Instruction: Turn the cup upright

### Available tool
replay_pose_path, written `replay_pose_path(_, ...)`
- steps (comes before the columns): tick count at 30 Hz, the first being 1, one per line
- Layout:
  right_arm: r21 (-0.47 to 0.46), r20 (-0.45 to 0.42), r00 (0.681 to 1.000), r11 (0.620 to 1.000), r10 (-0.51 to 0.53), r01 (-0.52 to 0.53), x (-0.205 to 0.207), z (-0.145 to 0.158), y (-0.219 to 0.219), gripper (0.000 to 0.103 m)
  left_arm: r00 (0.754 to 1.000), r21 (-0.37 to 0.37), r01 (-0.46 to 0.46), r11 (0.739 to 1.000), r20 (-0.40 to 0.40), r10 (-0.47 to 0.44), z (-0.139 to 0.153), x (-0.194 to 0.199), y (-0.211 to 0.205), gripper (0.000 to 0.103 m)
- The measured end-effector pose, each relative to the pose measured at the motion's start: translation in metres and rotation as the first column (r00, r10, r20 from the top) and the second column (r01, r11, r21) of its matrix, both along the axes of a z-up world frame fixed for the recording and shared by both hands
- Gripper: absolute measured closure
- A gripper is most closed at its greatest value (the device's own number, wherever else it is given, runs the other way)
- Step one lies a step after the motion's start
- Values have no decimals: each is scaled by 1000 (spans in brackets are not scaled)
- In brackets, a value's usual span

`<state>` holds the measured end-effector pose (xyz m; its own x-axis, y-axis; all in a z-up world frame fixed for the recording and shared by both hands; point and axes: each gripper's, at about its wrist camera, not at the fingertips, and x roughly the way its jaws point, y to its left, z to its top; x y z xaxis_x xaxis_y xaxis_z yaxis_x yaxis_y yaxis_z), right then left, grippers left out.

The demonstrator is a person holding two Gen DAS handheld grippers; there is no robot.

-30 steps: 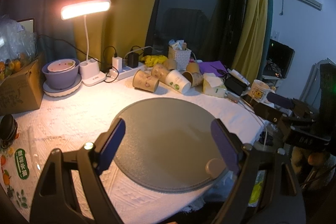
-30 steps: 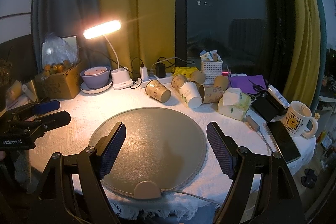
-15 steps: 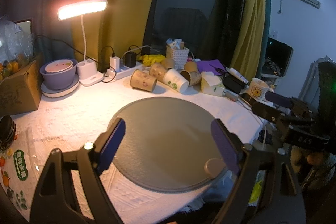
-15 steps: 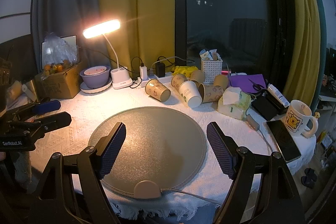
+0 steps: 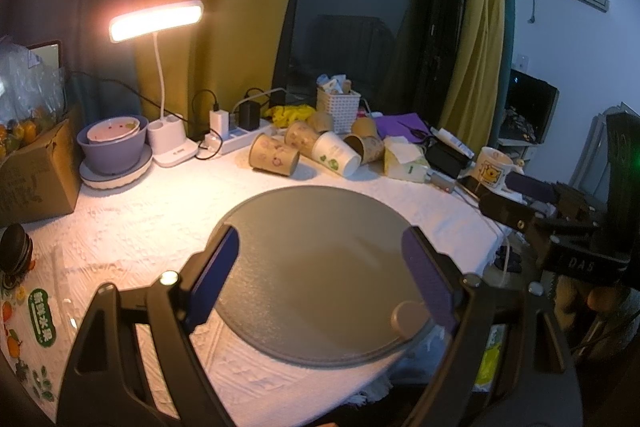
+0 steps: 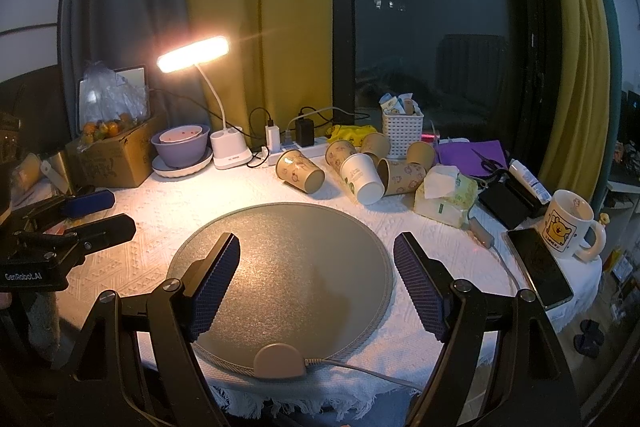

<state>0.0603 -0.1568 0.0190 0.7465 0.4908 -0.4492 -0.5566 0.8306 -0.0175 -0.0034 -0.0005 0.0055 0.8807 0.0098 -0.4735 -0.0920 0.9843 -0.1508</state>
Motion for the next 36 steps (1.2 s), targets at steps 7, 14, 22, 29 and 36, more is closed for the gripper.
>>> replay_pose_path(7, -2, -3, 1000, 1000, -2, 2, 0, -2, 0, 21, 1000, 0, 2, 1000, -6, -2, -2, 2, 1, 18)
replay_pose_path(14, -6, -29, 1000, 1000, 8, -8, 7, -12, 6, 21, 1000, 12, 1, 1000, -18, -1, -8, 10, 2, 18)
replay_pose_path(22, -17, -81, 997, 1000, -5, 4, 40, -26, 14, 21, 996, 9, 18, 1000, -89, -17, -23, 50, 4, 18)
replay_pose_path(29, -28, -121, 992, 999, -25, 22, 78, -33, 11, 21, 991, 19, 31, 999, -131, -29, -31, 89, -1, 18)
replay_pose_path(36, -32, -154, 987, 999, -40, 36, 123, -39, 6, 21, 986, 27, 47, 999, -163, -42, -35, 137, -3, 18)
